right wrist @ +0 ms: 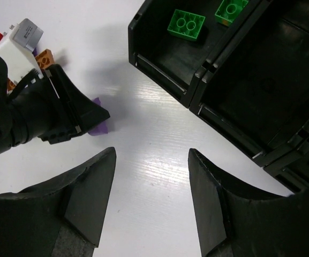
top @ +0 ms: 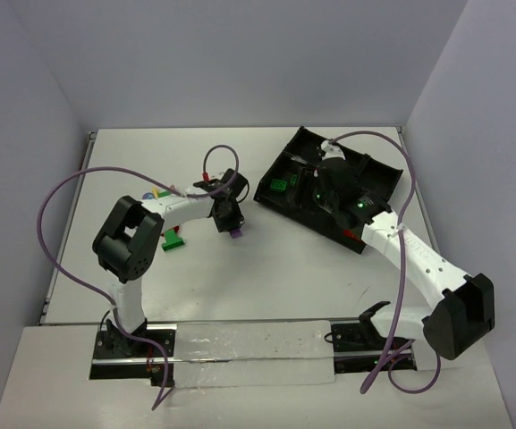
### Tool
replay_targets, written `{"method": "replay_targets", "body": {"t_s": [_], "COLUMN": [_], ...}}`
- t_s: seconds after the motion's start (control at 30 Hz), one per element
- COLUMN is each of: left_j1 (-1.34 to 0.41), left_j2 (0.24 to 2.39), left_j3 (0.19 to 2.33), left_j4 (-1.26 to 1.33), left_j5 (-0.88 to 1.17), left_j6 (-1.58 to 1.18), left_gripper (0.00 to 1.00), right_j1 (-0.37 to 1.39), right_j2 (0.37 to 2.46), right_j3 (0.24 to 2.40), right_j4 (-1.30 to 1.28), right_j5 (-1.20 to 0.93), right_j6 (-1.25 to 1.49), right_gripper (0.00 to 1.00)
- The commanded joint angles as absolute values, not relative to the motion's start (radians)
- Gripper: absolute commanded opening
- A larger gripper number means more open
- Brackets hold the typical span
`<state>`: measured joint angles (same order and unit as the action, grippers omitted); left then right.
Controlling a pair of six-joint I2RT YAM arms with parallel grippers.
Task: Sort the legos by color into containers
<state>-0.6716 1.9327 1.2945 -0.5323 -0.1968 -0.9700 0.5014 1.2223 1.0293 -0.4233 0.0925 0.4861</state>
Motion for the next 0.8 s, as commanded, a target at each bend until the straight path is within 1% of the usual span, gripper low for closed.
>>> {"method": "replay_targets", "body": {"t_s": [0.0,0.07,0.1,0.13,0.23,0.3,0.33,0.4,0.63,0.77], "left_j1": [-0.690,-0.695,-0.698,-0.701,-0.716,-0.722,-0.726,-0.728,-0.730,-0.712], "left_j2": [1.966,1.960,1.955,1.949,1.914,1.897,1.879,1.844,1.665,1.600], "left_j3": [1.327,1.323,1.320,1.317,1.313,1.313,1.312,1.310,1.321,1.325], "left_j4": [-0.551,-0.540,-0.532,-0.526,-0.521,-0.524,-0.530,-0.538,-0.623,-0.666], "left_j5": [-0.233,-0.218,-0.213,-0.209,-0.211,-0.214,-0.214,-0.213,-0.264,-0.263], "left_j6": [-1.006,-0.999,-0.992,-0.985,-0.964,-0.957,-0.954,-0.946,-0.897,-0.824], "left_gripper": [0.22,0.46,0.57,0.66,0.84,0.89,0.94,0.96,0.95,0.95], "right_j1": [0.502,0.502,0.502,0.502,0.504,0.505,0.506,0.510,0.551,0.571], "right_j2": [1.178,1.180,1.183,1.185,1.184,1.181,1.176,1.173,1.136,1.110], "right_j3": [1.003,1.002,1.003,1.003,0.992,0.982,0.976,0.972,0.963,0.944], "right_j4": [-0.413,-0.413,-0.413,-0.412,-0.404,-0.396,-0.393,-0.396,-0.425,-0.410], "right_j5": [0.114,0.111,0.110,0.108,0.104,0.098,0.088,0.085,0.103,0.147], "right_j6": [0.503,0.502,0.502,0.502,0.512,0.519,0.527,0.535,0.557,0.557], "right_gripper": [0.64,0.64,0.64,0.64,0.64,0.65,0.65,0.65,0.67,0.67]}}
